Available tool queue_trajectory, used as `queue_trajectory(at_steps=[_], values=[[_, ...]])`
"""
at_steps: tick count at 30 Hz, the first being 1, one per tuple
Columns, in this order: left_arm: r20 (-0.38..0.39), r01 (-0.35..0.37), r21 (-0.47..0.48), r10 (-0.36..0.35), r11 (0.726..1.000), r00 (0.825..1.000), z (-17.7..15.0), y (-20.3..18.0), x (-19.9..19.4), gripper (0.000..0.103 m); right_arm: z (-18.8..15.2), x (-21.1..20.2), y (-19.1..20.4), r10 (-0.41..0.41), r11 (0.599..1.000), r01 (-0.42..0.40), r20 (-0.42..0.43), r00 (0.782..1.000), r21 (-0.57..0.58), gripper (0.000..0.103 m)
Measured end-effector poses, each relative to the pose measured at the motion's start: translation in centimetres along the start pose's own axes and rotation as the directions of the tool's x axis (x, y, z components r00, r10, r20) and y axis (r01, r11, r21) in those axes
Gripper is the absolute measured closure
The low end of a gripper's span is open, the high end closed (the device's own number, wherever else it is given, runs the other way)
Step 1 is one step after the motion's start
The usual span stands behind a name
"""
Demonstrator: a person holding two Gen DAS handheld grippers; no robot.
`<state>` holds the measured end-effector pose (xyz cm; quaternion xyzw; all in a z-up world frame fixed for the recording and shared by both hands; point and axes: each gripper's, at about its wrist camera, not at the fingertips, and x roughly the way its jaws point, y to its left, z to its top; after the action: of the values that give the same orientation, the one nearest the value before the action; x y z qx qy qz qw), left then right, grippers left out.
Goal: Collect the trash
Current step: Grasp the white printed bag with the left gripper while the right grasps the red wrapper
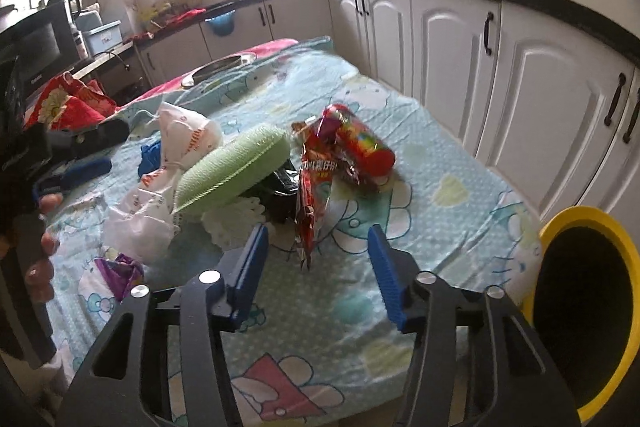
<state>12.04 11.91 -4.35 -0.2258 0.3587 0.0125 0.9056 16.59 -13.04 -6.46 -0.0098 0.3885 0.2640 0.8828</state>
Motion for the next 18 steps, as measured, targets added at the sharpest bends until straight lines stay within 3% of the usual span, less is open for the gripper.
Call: queue_trajectory(at_steps=[9, 14, 18], values=[[-0.120, 0.087, -0.039, -0.091, 0.995, 0.989, -1.4, 0.2, 1.8, 0.017, -0.1, 2.5, 0.1, 0.046, 0.999, -0.044, -0.060, 0.997, 0.022, 0.078], [-0.156, 0.090, -0.048, -0.096, 0.995, 0.983, -2.1, 0.2, 2.0, 0.028, -0.5, 3.0, -0.1, 0.059, 0.997, -0.055, -0.075, 0.995, 0.048, 0.091], [-0.165, 0.103, -0.024, -0.105, 0.994, 0.981, -2.8, -0.2, 1.3, 0.040, -0.8, 3.0, -0.2, 0.063, 0.997, -0.059, -0.074, 0.995, 0.055, 0.093]])
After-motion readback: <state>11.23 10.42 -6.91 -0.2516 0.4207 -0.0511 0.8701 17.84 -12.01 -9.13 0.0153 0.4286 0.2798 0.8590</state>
